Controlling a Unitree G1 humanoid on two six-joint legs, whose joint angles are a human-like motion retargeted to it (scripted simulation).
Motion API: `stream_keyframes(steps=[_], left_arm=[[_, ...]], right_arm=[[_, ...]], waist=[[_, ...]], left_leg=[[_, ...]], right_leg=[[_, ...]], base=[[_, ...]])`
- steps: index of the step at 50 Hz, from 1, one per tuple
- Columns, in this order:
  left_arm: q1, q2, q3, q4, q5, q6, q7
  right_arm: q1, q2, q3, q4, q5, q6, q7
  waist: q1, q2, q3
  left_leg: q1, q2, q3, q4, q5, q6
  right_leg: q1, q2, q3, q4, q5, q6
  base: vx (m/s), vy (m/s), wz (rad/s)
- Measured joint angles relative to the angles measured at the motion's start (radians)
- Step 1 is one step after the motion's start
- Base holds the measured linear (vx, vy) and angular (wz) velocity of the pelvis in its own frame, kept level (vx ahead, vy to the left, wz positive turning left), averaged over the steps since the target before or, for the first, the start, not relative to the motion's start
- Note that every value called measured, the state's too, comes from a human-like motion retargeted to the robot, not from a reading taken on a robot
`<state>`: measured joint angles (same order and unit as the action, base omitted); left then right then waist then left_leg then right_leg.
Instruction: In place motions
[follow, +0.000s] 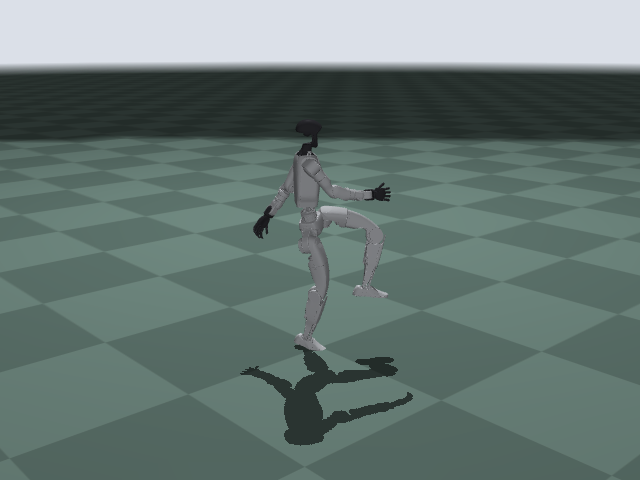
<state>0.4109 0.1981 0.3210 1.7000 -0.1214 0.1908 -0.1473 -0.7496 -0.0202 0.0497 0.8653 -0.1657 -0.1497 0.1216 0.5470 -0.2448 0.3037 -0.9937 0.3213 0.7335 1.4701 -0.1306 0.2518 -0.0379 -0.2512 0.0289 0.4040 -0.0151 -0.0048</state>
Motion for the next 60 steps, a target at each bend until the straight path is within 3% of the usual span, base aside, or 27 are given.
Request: stream_keyframes(steps=[3, 7, 13, 15, 16, 18, 20, 22, 23, 25, 28, 30, 34, 37, 42, 45, 48, 50, 52, 53, 55, 56, 57, 60], left_arm=[[-0.029, -0.033, 0.073, 0.000, -0.072, -0.022, -0.030], [-0.118, -0.047, 0.073, -0.012, -0.091, -0.054, -0.060], [-0.286, -0.035, -0.117, -0.054, -0.060, -0.079, -0.048], [-0.359, -0.028, -0.186, -0.042, -0.034, -0.070, -0.037], [-0.397, -0.027, -0.215, -0.041, -0.021, -0.059, -0.038], [-0.464, -0.044, -0.275, -0.066, -0.013, -0.032, -0.038], [-0.570, -0.073, -0.329, -0.146, -0.051, -0.020, -0.061], [-0.705, -0.094, -0.353, -0.298, -0.089, -0.103, -0.077], [-0.785, -0.094, -0.374, -0.396, -0.103, -0.147, -0.086], [-0.945, -0.029, -0.416, -0.600, -0.106, -0.184, -0.157], [-1.093, 0.070, -0.331, -0.839, 0.011, -0.239, -0.134], [-1.136, 0.121, -0.314, -0.957, 0.020, -0.295, -0.009], [-1.135, 0.114, -0.321, -1.042, -0.058, -0.369, 0.100], [-1.128, 0.068, -0.332, -1.038, -0.113, -0.371, 0.074], [-1.013, -0.005, -0.376, -0.937, -0.146, -0.335, 0.035], [-0.894, -0.063, -0.400, -0.757, -0.109, -0.341, 0.020], [-0.735, -0.123, -0.405, -0.578, -0.057, -0.306, 0.000], [-0.617, -0.152, -0.391, -0.452, -0.026, -0.282, -0.030], [-0.490, -0.148, -0.369, -0.324, 0.019, -0.252, -0.060], [-0.428, -0.145, -0.352, -0.265, 0.054, -0.218, -0.060], [-0.335, -0.144, -0.298, -0.163, 0.112, -0.148, -0.033], [-0.286, -0.138, -0.264, -0.132, 0.105, -0.140, -0.014], [-0.249, -0.135, -0.230, -0.107, 0.088, -0.134, -0.004], [-0.256, -0.145, -0.135, -0.040, 0.004, -0.123, -0.065]], right_arm=[[0.021, 0.023, 0.049, 0.024, -0.042, 0.002, 0.001], [0.094, 0.046, 0.080, 0.115, -0.084, 0.002, 0.013], [0.331, 0.054, 0.038, 0.305, -0.062, 0.038, -0.013], [0.450, 0.047, 0.013, 0.381, -0.034, 0.054, -0.026], [0.514, 0.029, 0.001, 0.426, -0.022, 0.062, -0.015], [0.639, -0.027, -0.036, 0.528, -0.021, 0.087, 0.016], [0.717, -0.086, -0.112, 0.625, -0.055, 0.133, 0.039], [0.772, -0.134, -0.179, 0.672, -0.054, 0.142, 0.002], [0.798, -0.162, -0.207, 0.679, -0.039, 0.133, -0.030], [0.850, -0.223, -0.249, 0.683, -0.003, 0.127, -0.051], [0.889, -0.265, -0.294, 0.748, -0.010, 0.174, -0.002], [0.913, -0.305, -0.316, 0.824, 0.015, 0.188, -0.038], [1.068, -0.319, -0.351, 0.835, 0.152, 0.214, -0.118], [1.097, -0.299, -0.409, 0.835, 0.191, 0.208, -0.168], [1.081, -0.259, -0.418, 0.830, 0.205, 0.185, -0.125], [1.004, -0.249, -0.352, 0.835, 0.178, 0.204, -0.063], [0.901, -0.223, -0.264, 0.802, 0.120, 0.207, -0.061], [0.823, -0.202, -0.202, 0.760, 0.068, 0.210, -0.036], [0.743, -0.178, -0.117, 0.719, 0.041, 0.219, 0.018], [0.696, -0.161, -0.069, 0.707, 0.045, 0.230, 0.039], [0.570, -0.114, -0.028, 0.676, 0.070, 0.277, 0.035], [0.491, -0.085, -0.025, 0.639, 0.132, 0.281, 0.026], [0.399, -0.054, -0.025, 0.590, 0.203, 0.284, 0.035], [0.100, 0.069, -0.101, 0.306, 0.322, 0.259, 0.170]], waist=[[-0.090, 0.039, -0.081], [-0.204, 0.102, -0.186], [-0.368, 0.129, -0.348], [-0.434, 0.172, -0.418], [-0.464, 0.188, -0.442], [-0.546, 0.222, -0.492], [-0.656, 0.285, -0.508], [-0.671, 0.293, -0.433], [-0.685, 0.289, -0.370], [-0.717, 0.303, -0.254], [-0.895, 0.366, -0.147], [-1.023, 0.401, -0.102], [-1.040, 0.423, -0.138], [-1.008, 0.398, -0.167], [-0.924, 0.403, -0.284], [-0.828, 0.398, -0.345], [-0.784, 0.403, -0.400], [-0.762, 0.380, -0.435], [-0.681, 0.346, -0.446], [-0.621, 0.325, -0.449], [-0.553, 0.277, -0.425], [-0.492, 0.263, -0.367], [-0.458, 0.266, -0.299], [-0.415, 0.325, -0.069]], left_leg=[[0.079, 0.034, -0.099, 0.070, 0.034, -0.035], [0.284, 0.028, -0.261, 0.024, 0.103, -0.141], [0.741, -0.260, -0.362, -0.652, 0.151, -0.191], [0.883, -0.333, -0.429, -0.978, 0.112, -0.264], [0.957, -0.325, -0.349, -1.094, 0.017, -0.255], [1.044, -0.312, -0.244, -1.274, -0.054, -0.226], [0.999, -0.264, -0.357, -1.322, -0.021, -0.237], [0.968, -0.256, -0.389, -1.320, -0.016, -0.225], [0.985, -0.279, -0.378, -1.325, -0.024, -0.199], [1.001, -0.313, -0.391, -1.331, -0.015, -0.162], [0.939, -0.269, -0.426, -1.274, -0.005, -0.125], [0.896, -0.236, -0.470, -1.250, 0.026, -0.112], [0.890, -0.203, -0.459, -1.238, 0.055, -0.118], [0.908, -0.222, -0.438, -1.262, 0.060, -0.129], [0.922, -0.241, -0.413, -1.342, 0.056, -0.168], [0.957, -0.246, -0.352, -1.370, 0.049, -0.195], [0.964, -0.243, -0.332, -1.364, 0.029, -0.224], [0.955, -0.266, -0.307, -1.314, 0.002, -0.231], [0.956, -0.272, -0.220, -1.205, 0.023, -0.227], [0.937, -0.251, -0.160, -1.097, 0.087, -0.232], [0.766, -0.124, -0.116, -0.698, 0.308, -0.198], [0.670, -0.067, -0.146, -0.522, 0.371, -0.138], [0.569, -0.007, -0.195, -0.354, 0.392, -0.095], [0.236, 0.211, -0.328, 0.015, 0.252, -0.045]], right_leg=[[0.029, 0.066, -0.064, -0.059, 0.013, -0.012], [0.080, 0.145, -0.143, -0.154, 0.034, 0.000], [0.106, 0.148, -0.225, -0.216, 0.006, 0.079], [0.097, 0.189, -0.264, -0.209, -0.009, 0.085], [0.090, 0.200, -0.280, -0.185, -0.009, 0.092], [0.077, 0.221, -0.347, -0.123, 0.054, 0.105], [-0.055, 0.196, -0.471, 0.119, 0.278, 0.142], [-0.294, 0.095, -0.417, 0.485, 0.444, 0.104], [-0.417, 0.072, -0.336, 0.673, 0.401, 0.092], [-0.638, -0.043, -0.301, 1.012, 0.308, 0.012], [-0.940, -0.099, -0.295, 1.271, 0.222, 0.009], [-1.103, -0.078, -0.333, 1.329, 0.178, 0.031], [-1.208, -0.005, -0.375, 1.268, 0.168, 0.054], [-1.118, -0.018, -0.378, 1.208, 0.171, 0.043], [-0.781, -0.017, -0.413, 0.981, 0.180, 0.037], [-0.528, 0.085, -0.367, 0.699, 0.212, 0.059], [-0.266, 0.180, -0.320, 0.319, 0.279, 0.118], [-0.094, 0.187, -0.341, 0.050, 0.191, 0.182], [-0.002, 0.207, -0.327, -0.092, 0.034, 0.118], [0.005, 0.196, -0.295, -0.125, 0.010, 0.087], [-0.007, 0.152, -0.214, -0.150, -0.018, 0.091], [0.009, 0.156, -0.168, -0.142, -0.015, 0.076], [0.025, 0.170, -0.145, -0.135, -0.008, 0.064], [0.053, 0.260, -0.148, -0.139, 0.031, 0.019]], base=[[0.00, 0.06, 0.70], [0.06, 0.07, 0.82], [0.18, 0.14, 0.95], [0.43, 0.28, 1.04], [0.48, 0.28, 1.08], [0.43, 0.24, 1.80], [0.06, 0.16, 2.35], [-0.40, 0.12, 0.72], [-0.51, 0.23, 0.10], [-0.45, 0.33, 0.22], [-0.39, 0.25, 1.14], [-0.09, 0.15, 1.03], [0.23, -0.02, -0.08], [0.03, -0.04, -0.35], [0.08, 0.01, -0.46], [0.03, 0.12, -1.01], [-0.02, 0.06, -0.47], [0.02, -0.01, -0.67], [0.01, -0.04, -1.93], [-0.12, -0.09, -2.18], [-0.20, -0.17, -1.68], [-0.29, -0.35, -1.76], [-0.55, -0.49, -1.34], [-0.96, -0.38, -1.04]])
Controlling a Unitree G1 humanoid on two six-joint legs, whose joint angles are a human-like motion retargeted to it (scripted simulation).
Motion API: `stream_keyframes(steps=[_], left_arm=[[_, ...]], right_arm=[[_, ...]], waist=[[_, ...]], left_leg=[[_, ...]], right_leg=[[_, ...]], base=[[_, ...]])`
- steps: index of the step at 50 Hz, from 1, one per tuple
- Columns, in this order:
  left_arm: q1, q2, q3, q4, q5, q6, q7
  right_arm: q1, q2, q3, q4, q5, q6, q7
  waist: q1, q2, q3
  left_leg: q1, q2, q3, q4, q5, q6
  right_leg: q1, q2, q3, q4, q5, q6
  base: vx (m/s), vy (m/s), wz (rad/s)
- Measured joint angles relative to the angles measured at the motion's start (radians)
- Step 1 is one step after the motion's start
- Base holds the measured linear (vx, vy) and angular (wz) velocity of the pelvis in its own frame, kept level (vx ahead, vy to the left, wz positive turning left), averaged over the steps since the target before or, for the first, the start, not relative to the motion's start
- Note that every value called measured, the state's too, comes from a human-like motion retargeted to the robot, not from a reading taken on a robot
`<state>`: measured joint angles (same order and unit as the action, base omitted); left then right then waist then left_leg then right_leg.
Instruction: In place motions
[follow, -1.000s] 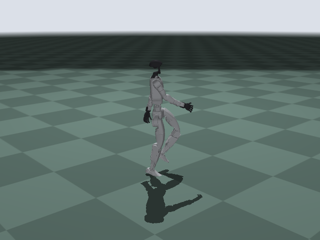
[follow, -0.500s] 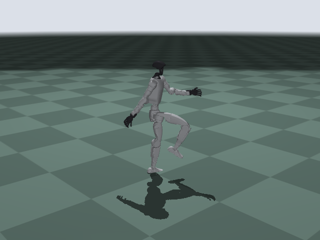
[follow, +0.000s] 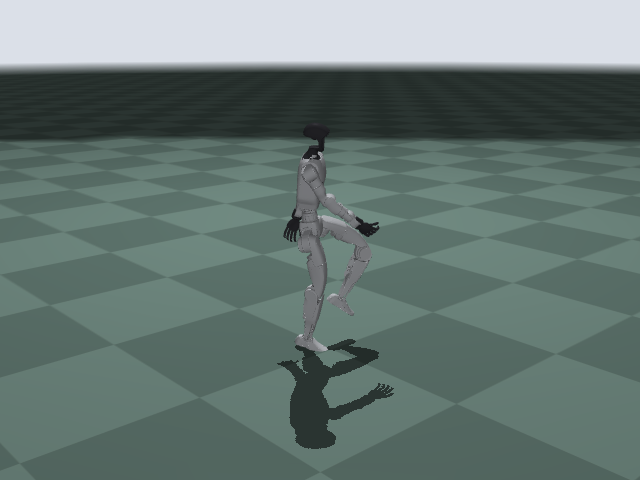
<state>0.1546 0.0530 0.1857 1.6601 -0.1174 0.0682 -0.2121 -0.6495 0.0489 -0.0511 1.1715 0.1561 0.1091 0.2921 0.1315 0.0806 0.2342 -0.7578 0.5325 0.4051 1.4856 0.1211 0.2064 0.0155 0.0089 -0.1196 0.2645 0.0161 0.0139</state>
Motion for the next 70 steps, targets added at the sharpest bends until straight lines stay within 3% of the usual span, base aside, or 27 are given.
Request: stream_keyframes(steps=[2, 5, 9, 12, 16, 20, 26, 27, 28, 30, 32, 33, 35, 37, 39, 41, 44, 46, 48, 53, 55, 57, 60, 65, 67, 68, 70], left_arm=[[0.012, 0.009, 0.031, 0.030, 0.023, 0.015, -0.007], [0.067, 0.038, 0.052, 0.020, 0.075, -0.012, 0.020], [0.144, 0.102, 0.060, 0.036, 0.082, -0.023, 0.075], [0.148, 0.116, 0.111, 0.039, 0.013, -0.013, 0.077], [0.100, 0.081, 0.176, -0.012, -0.067, -0.006, 0.050], [0.052, 0.053, 0.150, -0.102, -0.091, -0.021, 0.008], [-0.073, 0.060, 0.010, -0.165, -0.031, -0.044, 0.005], [-0.096, 0.063, -0.016, -0.158, -0.021, -0.045, 0.012], [-0.120, 0.062, -0.046, -0.143, -0.013, -0.044, 0.021], [-0.164, 0.057, -0.098, -0.111, -0.004, -0.038, 0.031], [-0.215, 0.037, -0.164, -0.118, -0.044, -0.029, 0.031], [-0.268, 0.030, -0.194, -0.146, -0.078, -0.030, 0.028], [-0.386, 0.013, -0.235, -0.266, -0.140, -0.086, 0.072], [-0.556, 0.040, -0.267, -0.429, -0.229, -0.123, 0.101], [-0.705, 0.067, -0.214, -0.597, -0.260, -0.133, 0.103], [-0.811, 0.076, -0.134, -0.736, -0.282, -0.174, 0.142], [-0.874, 0.088, -0.102, -0.884, -0.338, -0.229, 0.187], [-0.865, 0.094, -0.105, -0.934, -0.357, -0.230, 0.187], [-0.842, 0.100, -0.112, -0.962, -0.344, -0.210, 0.163], [-0.763, 0.135, -0.171, -0.971, -0.269, -0.148, 0.077], [-0.698, 0.140, -0.181, -0.936, -0.241, -0.130, 0.067], [-0.603, 0.141, -0.159, -0.868, -0.191, -0.112, 0.042], [-0.486, 0.125, -0.118, -0.760, -0.182, -0.090, 0.041], [-0.310, 0.062, -0.042, -0.529, -0.162, -0.059, 0.026], [-0.247, 0.039, -0.019, -0.445, -0.145, -0.031, 0.014], [-0.219, 0.034, -0.003, -0.401, -0.130, -0.021, 0.008], [-0.168, 0.030, 0.021, -0.322, -0.103, -0.010, 0.005]], right_arm=[[-0.134, -0.003, -0.015, -0.190, -0.092, -0.038, 0.103], [-0.257, -0.126, 0.066, -0.418, -0.293, -0.122, 0.171], [-0.272, -0.257, 0.094, -0.574, -0.480, -0.160, -0.068], [-0.246, -0.233, 0.098, -0.628, -0.483, -0.194, -0.187], [-0.171, -0.134, 0.111, -0.622, -0.346, -0.251, -0.202], [-0.063, -0.051, 0.115, -0.524, -0.193, -0.314, -0.178], [0.146, -0.060, 0.151, -0.387, -0.283, -0.317, -0.148], [0.196, -0.069, 0.159, -0.369, -0.326, -0.316, -0.145], [0.257, -0.083, 0.165, -0.353, -0.375, -0.316, -0.145], [0.404, -0.111, 0.172, -0.313, -0.472, -0.298, -0.143], [0.538, -0.139, 0.156, -0.229, -0.549, -0.239, -0.163], [0.568, -0.151, 0.124, -0.172, -0.574, -0.222, -0.170], [0.588, -0.178, 0.057, -0.050, -0.551, -0.213, -0.206], [0.567, -0.209, -0.006, 0.081, -0.506, -0.218, -0.205], [0.549, -0.235, -0.065, 0.214, -0.481, -0.177, -0.163], [0.539, -0.262, -0.101, 0.370, -0.466, -0.109, -0.108], [0.627, -0.328, -0.128, 0.528, -0.387, -0.004, -0.013], [0.764, -0.356, -0.138, 0.528, -0.318, 0.062, 0.015], [0.874, -0.366, -0.182, 0.528, -0.260, 0.066, -0.040], [0.970, -0.318, -0.312, 0.528, -0.138, 0.021, -0.175], [0.974, -0.297, -0.332, 0.528, -0.112, 0.013, -0.173], [0.935, -0.281, -0.299, 0.528, -0.073, 0.008, -0.148], [0.843, -0.267, -0.233, 0.528, -0.126, -0.016, -0.081], [0.726, -0.220, -0.108, 0.349, -0.326, -0.014, 0.048], [0.686, -0.205, -0.053, 0.256, -0.404, -0.017, 0.081], [0.670, -0.199, -0.019, 0.202, -0.446, -0.015, 0.090], [0.632, -0.193, 0.049, 0.110, -0.520, -0.021, 0.077]], waist=[[0.141, -0.036, 0.084], [0.294, -0.169, 0.188], [0.455, -0.280, 0.218], [0.449, -0.323, 0.193], [0.348, -0.277, 0.092], [0.239, -0.215, -0.033], [0.053, -0.157, -0.215], [0.025, -0.138, -0.259], [-0.014, -0.113, -0.305], [-0.107, -0.075, -0.397], [-0.191, -0.035, -0.477], [-0.171, -0.020, -0.472], [-0.205, -0.031, -0.358], [-0.210, -0.055, -0.213], [-0.335, -0.019, -0.107], [-0.479, 0.022, -0.032], [-0.601, 0.066, -0.004], [-0.633, 0.085, -0.039], [-0.638, 0.093, -0.082], [-0.545, 0.053, -0.166], [-0.517, 0.054, -0.213], [-0.455, 0.020, -0.217], [-0.378, -0.004, -0.215], [-0.307, -0.026, -0.227], [-0.255, -0.053, -0.256], [-0.227, -0.067, -0.265], [-0.187, -0.087, -0.281]], left_leg=[[-0.163, 0.019, 0.039, 0.065, -0.081, 0.032], [-0.302, -0.044, 0.188, 0.042, -0.149, 0.050], [-0.328, -0.147, 0.336, -0.067, -0.175, 0.053], [-0.287, -0.184, 0.368, -0.044, -0.154, 0.053], [-0.158, -0.175, 0.285, 0.049, -0.123, 0.045], [0.076, -0.196, 0.167, -0.021, -0.087, -0.034], [0.533, -0.489, 0.094, -0.737, -0.035, -0.106], [0.591, -0.531, 0.055, -0.883, -0.060, -0.123], [0.643, -0.572, -0.012, -1.025, -0.166, -0.148], [0.744, -0.556, 0.077, -1.233, -0.287, -0.109], [0.702, -0.532, -0.039, -1.290, -0.224, -0.141], [0.662, -0.516, -0.087, -1.293, -0.203, -0.148], [0.709, -0.499, -0.069, -1.321, -0.193, -0.141], [0.778, -0.551, -0.036, -1.357, -0.194, -0.106], [0.755, -0.543, -0.109, -1.326, -0.196, -0.078], [0.719, -0.514, -0.175, -1.294, -0.191, -0.058], [0.685, -0.451, -0.202, -1.261, -0.182, -0.061], [0.668, -0.434, -0.209, -1.239, -0.184, -0.060], [0.656, -0.442, -0.214, -1.232, -0.190, -0.051], [0.667, -0.478, -0.208, -1.293, -0.182, -0.073], [0.663, -0.479, -0.201, -1.323, -0.178, -0.086], [0.715, -0.493, -0.129, -1.329, -0.205, -0.089], [0.779, -0.503, -0.046, -1.357, -0.231, -0.102], [0.844, -0.534, 0.033, -1.380, -0.269, -0.112], [0.846, -0.568, 0.086, -1.386, -0.284, -0.117], [0.856, -0.582, 0.117, -1.396, -0.289, -0.121], [0.871, -0.604, 0.162, -1.414, -0.295, -0.131]], right_leg=[[-0.012, -0.026, 0.079, 0.003, 0.021, 0.008], [-0.061, -0.156, 0.170, 0.053, 0.015, 0.037], [-0.158, -0.270, 0.227, 0.137, 0.014, 0.020], [-0.170, -0.299, 0.214, 0.143, 0.014, 0.015], [-0.109, -0.227, 0.137, 0.063, 0.038, 0.015], [-0.033, -0.152, 0.061, -0.041, 0.058, 0.030], [0.040, -0.123, -0.036, -0.126, 0.025, 0.087], [0.038, -0.105, -0.053, -0.123, 0.012, 0.087], [0.034, -0.085, -0.087, -0.111, -0.005, 0.085], [0.018, -0.058, -0.174, -0.060, -0.026, 0.077], [-0.075, -0.055, -0.294, 0.112, 0.116, 0.066], [-0.188, -0.084, -0.271, 0.303, 0.240, 0.078], [-0.408, -0.148, -0.185, 0.661, 0.421, 0.058], [-0.612, -0.221, -0.111, 1.019, 0.321, 0.004], [-0.819, -0.323, -0.128, 1.275, 0.255, -0.022], [-1.009, -0.345, -0.133, 1.414, 0.190, -0.022], [-1.247, -0.275, -0.145, 1.489, 0.114, -0.008], [-1.333, -0.241, -0.141, 1.488, 0.094, -0.010], [-1.352, -0.251, -0.131, 1.479, 0.086, -0.038], [-1.139, -0.255, -0.132, 1.362, 0.096, -0.066], [-0.998, -0.263, -0.156, 1.265, 0.103, -0.043], [-0.832, -0.241, -0.139, 1.143, 0.125, -0.025], [-0.573, -0.206, -0.150, 0.888, 0.160, -0.025], [-0.164, -0.091, -0.071, 0.269, 0.315, 0.073], [-0.057, -0.096, -0.053, 0.057, 0.142, 0.139], [-0.023, -0.092, -0.035, -0.013, 0.073, 0.126], [0.007, -0.096, -0.062, -0.130, 0.065, 0.082]], base=[[-0.67, -0.17, -1.99], [-0.18, -0.23, -1.18], [0.36, -0.12, -0.25], [0.19, 0.03, 0.51], [0.07, 0.18, 0.78], [0.12, 0.18, 0.76], [0.22, 0.21, 1.03], [0.51, 0.21, 0.99], [0.61, 0.23, 1.51], [0.74, 0.23, 2.18], [0.50, 0.12, 1.79], [0.00, -0.01, 0.62], [-0.26, -0.04, 0.51], [-0.54, 0.16, 0.24], [-0.62, 0.26, 1.56], [-0.32, 0.18, 1.61], [0.19, 0.01, 0.83], [0.53, -0.12, 0.26], [0.37, -0.09, -0.05], [0.08, -0.16, -0.46], [0.15, -0.15, -0.54], [0.13, 0.03, -1.45], [0.07, 0.00, -1.42], [0.05, -0.05, -0.89], [0.06, -0.11, -1.21], [0.05, -0.13, -1.36], [0.02, -0.16, -1.20]])
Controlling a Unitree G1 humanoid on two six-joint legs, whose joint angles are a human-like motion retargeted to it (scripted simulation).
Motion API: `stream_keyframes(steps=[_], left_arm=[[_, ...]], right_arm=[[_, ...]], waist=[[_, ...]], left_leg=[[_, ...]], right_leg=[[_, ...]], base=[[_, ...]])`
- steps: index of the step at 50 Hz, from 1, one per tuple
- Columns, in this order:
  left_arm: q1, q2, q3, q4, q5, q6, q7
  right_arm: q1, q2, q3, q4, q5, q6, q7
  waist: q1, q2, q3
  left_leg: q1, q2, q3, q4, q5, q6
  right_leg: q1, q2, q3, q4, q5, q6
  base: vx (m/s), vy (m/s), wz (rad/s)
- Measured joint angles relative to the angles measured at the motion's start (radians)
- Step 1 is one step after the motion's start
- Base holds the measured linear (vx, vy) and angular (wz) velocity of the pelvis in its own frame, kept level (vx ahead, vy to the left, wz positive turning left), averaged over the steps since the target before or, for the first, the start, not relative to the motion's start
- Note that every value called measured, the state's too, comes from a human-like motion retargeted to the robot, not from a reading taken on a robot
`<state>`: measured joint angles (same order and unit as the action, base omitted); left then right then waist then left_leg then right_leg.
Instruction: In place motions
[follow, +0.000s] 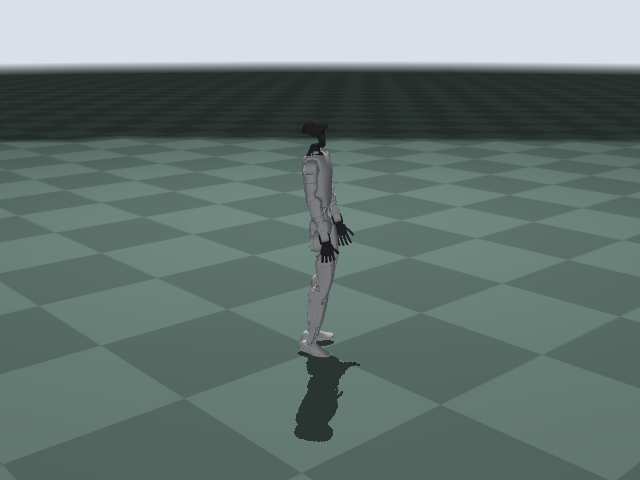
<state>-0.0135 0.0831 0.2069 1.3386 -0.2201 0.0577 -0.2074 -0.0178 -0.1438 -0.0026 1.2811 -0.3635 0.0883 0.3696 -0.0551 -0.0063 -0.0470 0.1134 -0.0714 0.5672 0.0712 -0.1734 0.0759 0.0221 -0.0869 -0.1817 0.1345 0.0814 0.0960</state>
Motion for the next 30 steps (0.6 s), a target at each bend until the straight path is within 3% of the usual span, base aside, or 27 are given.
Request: stream_keyframes(steps=[3, 4, 8, 14, 22, 30], left_arm=[[0.038, 0.000, 0.022, 0.117, 0.046, 0.012, 0.010], [0.044, 0.000, 0.032, 0.148, 0.061, 0.016, 0.013], [0.071, -0.008, 0.070, 0.210, 0.069, 0.020, -0.004], [0.059, -0.023, 0.047, 0.222, 0.088, 0.040, -0.030], [0.062, -0.014, -0.065, 0.143, 0.227, 0.014, -0.040], [0.058, -0.008, -0.100, 0.173, 0.247, 0.010, -0.022]], right_arm=[[-0.063, -0.004, 0.081, -0.112, -0.086, -0.024, -0.048], [-0.083, -0.008, 0.104, -0.147, -0.102, -0.035, -0.058], [-0.156, -0.019, 0.179, -0.251, -0.118, -0.075, -0.062], [-0.149, -0.016, 0.148, -0.253, -0.097, -0.072, -0.033], [-0.038, 0.008, 0.061, 0.018, -0.022, -0.019, -0.072], [0.045, 0.013, 0.042, 0.209, -0.045, 0.002, -0.136]], waist=[[0.060, -0.009, -0.008], [0.071, -0.009, -0.003], [0.044, -0.021, 0.021], [-0.032, -0.020, 0.048], [0.052, -0.036, 0.047], [0.020, -0.028, 0.041]], left_leg=[[0.005, -0.005, 0.063, -0.028, 0.005, -0.015], [0.004, -0.002, 0.076, -0.037, 0.010, -0.020], [-0.008, -0.003, 0.083, -0.064, 0.031, -0.033], [-0.051, 0.008, -0.019, -0.052, 0.046, -0.031], [-0.069, 0.009, -0.057, -0.030, 0.038, -0.030], [-0.057, 0.020, -0.099, -0.037, 0.036, -0.046]], right_leg=[[-0.008, -0.022, 0.081, -0.070, 0.069, 0.095], [-0.018, -0.031, 0.055, -0.072, 0.076, 0.101], [-0.063, -0.010, 0.059, -0.040, 0.062, 0.045], [-0.049, -0.015, -0.010, -0.042, 0.041, 0.038], [-0.018, -0.012, -0.027, -0.072, 0.034, 0.027], [0.004, 0.000, -0.058, -0.073, 0.016, 0.013]], base=[[-0.13, -0.15, -1.01], [-0.26, -0.26, -0.67], [-0.23, -0.24, 0.03], [-0.18, -0.14, 0.89], [0.00, -0.10, 0.24], [0.00, -0.08, 0.19]])
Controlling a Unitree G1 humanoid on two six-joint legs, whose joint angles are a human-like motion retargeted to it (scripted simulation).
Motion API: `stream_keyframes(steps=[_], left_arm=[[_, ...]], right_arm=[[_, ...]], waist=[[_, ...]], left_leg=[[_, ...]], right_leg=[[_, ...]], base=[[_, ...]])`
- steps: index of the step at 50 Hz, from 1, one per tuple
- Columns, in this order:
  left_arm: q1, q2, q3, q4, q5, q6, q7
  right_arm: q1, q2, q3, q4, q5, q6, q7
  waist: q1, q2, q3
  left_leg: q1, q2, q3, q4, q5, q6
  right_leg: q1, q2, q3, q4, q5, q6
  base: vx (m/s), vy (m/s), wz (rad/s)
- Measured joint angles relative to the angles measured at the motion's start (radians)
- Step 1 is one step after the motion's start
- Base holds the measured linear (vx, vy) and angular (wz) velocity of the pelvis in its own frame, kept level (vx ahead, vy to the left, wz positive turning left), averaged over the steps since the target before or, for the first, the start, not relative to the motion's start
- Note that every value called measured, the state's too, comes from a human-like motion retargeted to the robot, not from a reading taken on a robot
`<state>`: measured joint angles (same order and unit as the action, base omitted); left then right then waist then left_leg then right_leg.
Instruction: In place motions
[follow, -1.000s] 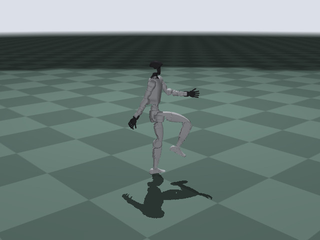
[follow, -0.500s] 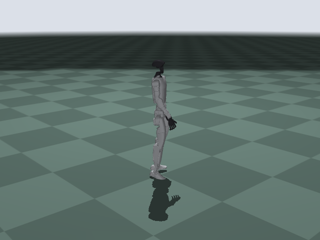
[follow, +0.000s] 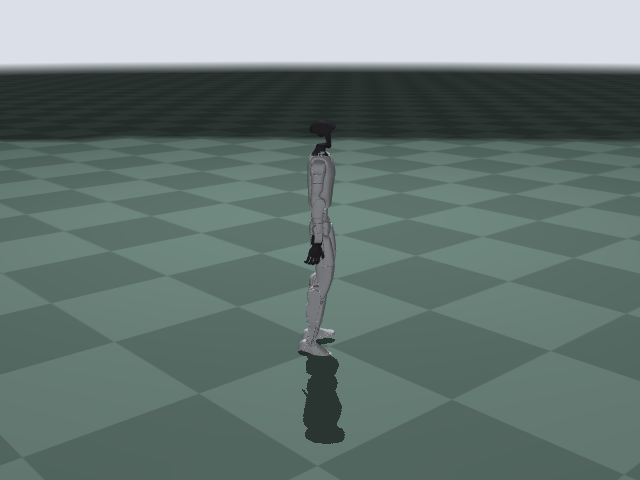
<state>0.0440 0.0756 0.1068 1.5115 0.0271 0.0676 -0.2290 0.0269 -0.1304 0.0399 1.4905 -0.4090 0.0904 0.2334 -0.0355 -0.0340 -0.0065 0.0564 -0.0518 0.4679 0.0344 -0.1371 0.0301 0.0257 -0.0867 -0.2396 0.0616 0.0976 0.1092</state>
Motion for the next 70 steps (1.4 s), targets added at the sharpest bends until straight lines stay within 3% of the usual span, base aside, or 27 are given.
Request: stream_keyframes(steps=[8, 12, 15, 17, 19, 23, 27, 32, 37, 39, 40, 42, 45, 49, 53, 58, 63, 65, 67, 70], left_arm=[[0.013, 0.029, 0.007, 0.013, 0.031, 0.031, -0.012], [0.028, 0.036, 0.024, 0.029, 0.056, 0.045, 0.022], [0.030, 0.036, 0.029, 0.082, 0.038, 0.048, 0.117], [0.000, 0.049, 0.030, 0.117, 0.030, 0.092, 0.174], [-0.017, 0.069, 0.012, 0.144, 0.031, 0.112, 0.208], [-0.006, 0.099, -0.028, 0.186, 0.077, 0.132, 0.202], [0.050, 0.116, 0.000, 0.188, 0.076, 0.130, 0.162], [0.126, 0.121, 0.045, 0.188, -0.036, 0.148, 0.135], [0.067, 0.105, -0.057, 0.188, -0.098, 0.121, 0.203], [0.001, 0.088, -0.120, 0.188, -0.072, 0.080, 0.233], [-0.030, 0.077, -0.152, 0.188, -0.061, 0.059, 0.244], [-0.125, 0.048, -0.189, 0.170, -0.060, 0.041, 0.234], [-0.271, 0.029, -0.163, 0.023, -0.076, 0.014, 0.146], [-0.423, 0.029, -0.101, -0.143, -0.112, -0.016, 0.006], [-0.459, -0.010, -0.107, -0.203, -0.115, -0.069, 0.048], [-0.378, 0.017, -0.190, -0.214, -0.028, -0.080, 0.027], [-0.187, 0.029, -0.153, -0.109, 0.003, -0.047, 0.092], [-0.092, 0.029, -0.084, -0.046, -0.010, -0.026, 0.082], [-0.014, 0.038, -0.003, 0.032, -0.007, 0.017, 0.046], [0.024, 0.080, 0.072, 0.188, 0.012, 0.059, 0.050]], right_arm=[[0.045, -0.028, -0.026, 0.003, -0.069, -0.001, 0.038], [0.013, -0.046, 0.007, 0.053, -0.007, -0.005, 0.002], [-0.032, -0.029, 0.069, 0.106, 0.103, -0.033, -0.010], [-0.077, -0.006, 0.111, 0.093, 0.135, -0.042, 0.006], [-0.103, 0.015, 0.153, 0.033, 0.120, -0.063, 0.036], [-0.144, 0.052, 0.191, -0.105, 0.028, -0.079, 0.079], [-0.183, 0.099, 0.214, -0.232, 0.051, -0.117, 0.071], [-0.187, 0.126, 0.272, -0.298, -0.018, -0.142, 0.045], [-0.104, 0.087, 0.263, -0.236, -0.139, -0.134, -0.005], [-0.052, 0.060, 0.205, -0.180, -0.169, -0.127, -0.026], [-0.020, 0.045, 0.171, -0.147, -0.178, -0.120, -0.035], [0.019, 0.005, 0.102, -0.072, -0.168, -0.089, -0.043], [0.018, -0.064, 0.019, 0.065, -0.033, -0.052, -0.078], [0.012, -0.113, -0.082, 0.201, 0.150, -0.043, -0.160], [0.131, -0.137, -0.163, 0.210, 0.275, -0.019, -0.243], [0.192, -0.117, -0.156, 0.210, 0.317, -0.041, -0.247], [0.077, -0.052, -0.010, 0.200, 0.228, -0.053, -0.191], [0.022, -0.018, 0.083, 0.141, 0.188, -0.061, -0.157], [-0.036, 0.018, 0.178, 0.053, 0.150, -0.060, -0.092], [-0.157, 0.050, 0.240, -0.138, 0.112, -0.076, 0.048]], waist=[[-0.020, 0.013, 0.002], [-0.013, 0.018, 0.012], [0.015, -0.007, 0.033], [0.034, -0.043, 0.074], [0.058, -0.051, 0.106], [0.183, -0.053, 0.135], [0.214, -0.056, 0.156], [0.141, -0.044, 0.088], [0.072, -0.029, 0.043], [0.065, -0.012, 0.045], [0.059, 0.004, 0.034], [0.014, 0.045, 0.002], [-0.052, 0.044, 0.043], [-0.163, 0.069, 0.130], [-0.154, 0.088, 0.099], [-0.088, 0.084, 0.042], [-0.063, 0.071, 0.022], [-0.083, 0.048, 0.030], [-0.031, 0.011, 0.032], [0.036, -0.048, 0.068]], left_leg=[[0.020, 0.028, 0.031, 0.007, -0.014, -0.024], [0.005, 0.061, 0.067, 0.091, -0.009, -0.048], [-0.067, 0.102, 0.077, 0.282, 0.134, -0.114], [-0.213, 0.163, 0.025, 0.555, 0.270, -0.142], [-0.366, 0.214, -0.041, 0.805, 0.326, -0.094], [-0.546, 0.350, -0.024, 1.159, 0.187, -0.013], [-0.604, 0.378, -0.021, 1.276, 0.115, 0.022], [-0.505, 0.323, 0.004, 1.101, 0.116, -0.015], [-0.178, 0.111, -0.013, 0.509, 0.175, -0.080], [-0.027, 0.047, -0.003, 0.257, 0.026, -0.038], [0.028, 0.047, 0.027, 0.157, -0.033, -0.021], [0.029, 0.041, 0.007, 0.039, -0.033, 0.038], [-0.011, 0.038, -0.011, -0.007, -0.006, 0.033], [-0.035, 0.058, -0.089, -0.009, 0.018, 0.058], [-0.050, 0.077, -0.106, -0.003, 0.022, 0.063], [-0.017, 0.073, -0.077, -0.017, 0.008, 0.048], [-0.001, 0.065, -0.029, 0.044, -0.027, 0.024], [-0.001, 0.041, -0.026, 0.099, -0.019, 0.006], [-0.032, 0.034, 0.035, 0.212, 0.058, -0.049], [-0.274, 0.123, 0.011, 0.628, 0.306, -0.185]], right_leg=[[-0.002, 0.024, 0.024, 0.002, -0.002, -0.018], [-0.004, 0.030, 0.054, 0.004, 0.002, -0.034], [0.005, 0.000, 0.053, 0.002, 0.012, -0.043], [0.011, -0.039, 0.048, -0.004, 0.016, -0.036], [0.020, -0.043, 0.034, -0.014, 0.020, -0.034], [0.016, -0.035, 0.032, -0.007, 0.024, -0.056], [0.017, -0.042, 0.037, 0.013, 0.014, -0.068], [0.018, -0.033, 0.030, 0.025, -0.016, -0.059], [0.025, -0.023, -0.007, 0.124, -0.090, -0.053], [0.007, -0.003, -0.016, 0.220, -0.087, -0.061], [-0.012, 0.016, -0.022, 0.273, -0.060, -0.063], [-0.145, -0.003, -0.084, 0.506, 0.099, -0.063], [-0.463, -0.056, -0.019, 0.890, 0.276, -0.090], [-0.594, -0.078, -0.056, 1.054, 0.162, -0.090], [-0.641, -0.057, -0.069, 1.116, 0.115, -0.086], [-0.492, -0.021, -0.089, 0.989, 0.124, -0.068], [-0.147, 0.077, -0.071, 0.455, 0.185, -0.046], [0.006, 0.093, -0.082, 0.233, 0.000, -0.034], [0.067, 0.076, -0.047, 0.098, -0.053, -0.060], [0.055, -0.010, -0.021, 0.012, -0.028, -0.037]], base=[[-0.06, -0.08, -0.25], [-0.07, -0.05, -0.46], [-0.13, -0.05, -0.35], [-0.31, -0.11, 0.29], [-0.22, -0.20, 0.60], [-0.04, -0.12, -0.11], [0.02, 0.01, 0.05], [0.22, 0.10, 0.34], [0.28, 0.09, 0.36], [0.34, 0.09, 0.01], [0.36, 0.13, 0.22], [0.16, 0.14, 0.26], [-0.25, 0.09, 0.34], [-0.28, 0.04, 0.85], [0.23, 0.00, 0.19], [0.26, -0.03, -0.32], [0.06, -0.02, -0.45], [0.00, 0.02, -0.13], [-0.08, -0.02, -1.10], [-0.40, -0.15, -0.02]])
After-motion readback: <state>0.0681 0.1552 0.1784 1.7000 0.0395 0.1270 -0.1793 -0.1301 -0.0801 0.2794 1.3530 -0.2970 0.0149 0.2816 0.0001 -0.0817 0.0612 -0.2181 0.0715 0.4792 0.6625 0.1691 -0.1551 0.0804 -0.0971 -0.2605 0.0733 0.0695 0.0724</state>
